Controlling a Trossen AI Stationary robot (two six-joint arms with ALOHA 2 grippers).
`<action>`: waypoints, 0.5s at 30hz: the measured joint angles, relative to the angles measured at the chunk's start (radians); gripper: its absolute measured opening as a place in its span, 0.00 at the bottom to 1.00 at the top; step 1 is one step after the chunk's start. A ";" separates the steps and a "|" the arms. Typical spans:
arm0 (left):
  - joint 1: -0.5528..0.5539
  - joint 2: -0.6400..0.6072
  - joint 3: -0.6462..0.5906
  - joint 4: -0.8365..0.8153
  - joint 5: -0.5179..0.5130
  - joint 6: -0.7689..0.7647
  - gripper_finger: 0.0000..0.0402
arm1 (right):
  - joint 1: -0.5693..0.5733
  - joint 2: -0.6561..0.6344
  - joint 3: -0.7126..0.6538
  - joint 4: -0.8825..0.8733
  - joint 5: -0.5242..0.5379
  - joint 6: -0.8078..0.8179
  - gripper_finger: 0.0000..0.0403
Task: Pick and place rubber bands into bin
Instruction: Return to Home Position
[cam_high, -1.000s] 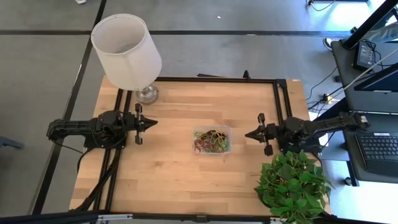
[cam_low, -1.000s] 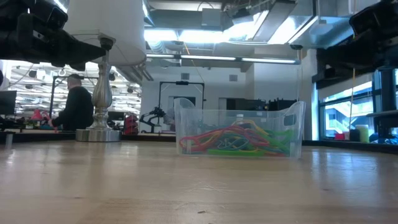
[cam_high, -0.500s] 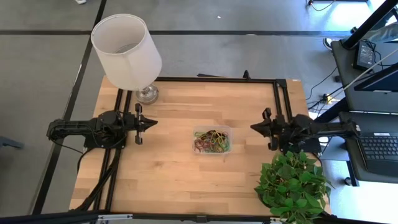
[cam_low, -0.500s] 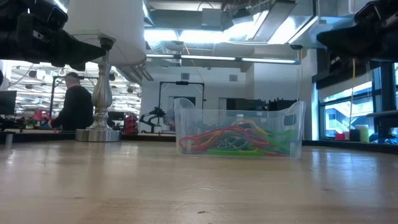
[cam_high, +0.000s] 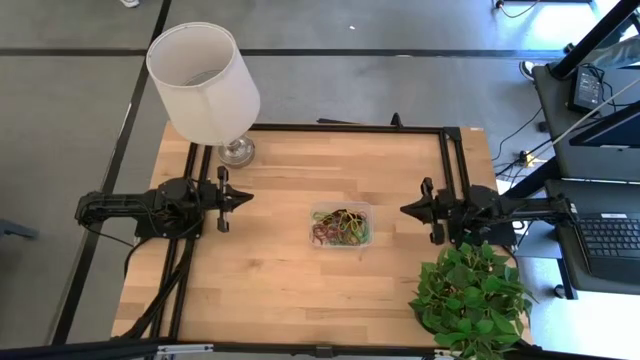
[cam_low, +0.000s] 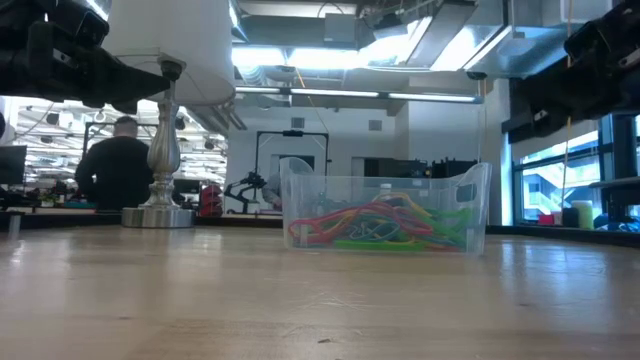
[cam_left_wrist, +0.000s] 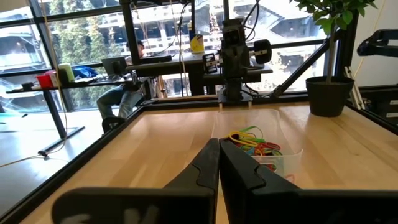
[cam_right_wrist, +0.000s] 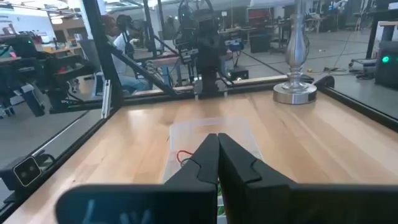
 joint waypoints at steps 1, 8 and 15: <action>0.000 0.000 0.000 0.000 0.000 0.000 0.02 | 0.000 0.000 0.000 0.001 0.000 0.000 0.01; 0.000 0.000 0.000 0.000 -0.002 0.000 0.01 | 0.000 0.000 0.000 0.002 0.000 0.002 0.01; 0.000 0.000 0.000 0.000 -0.002 0.000 0.01 | 0.000 0.000 0.000 0.002 0.000 0.000 0.01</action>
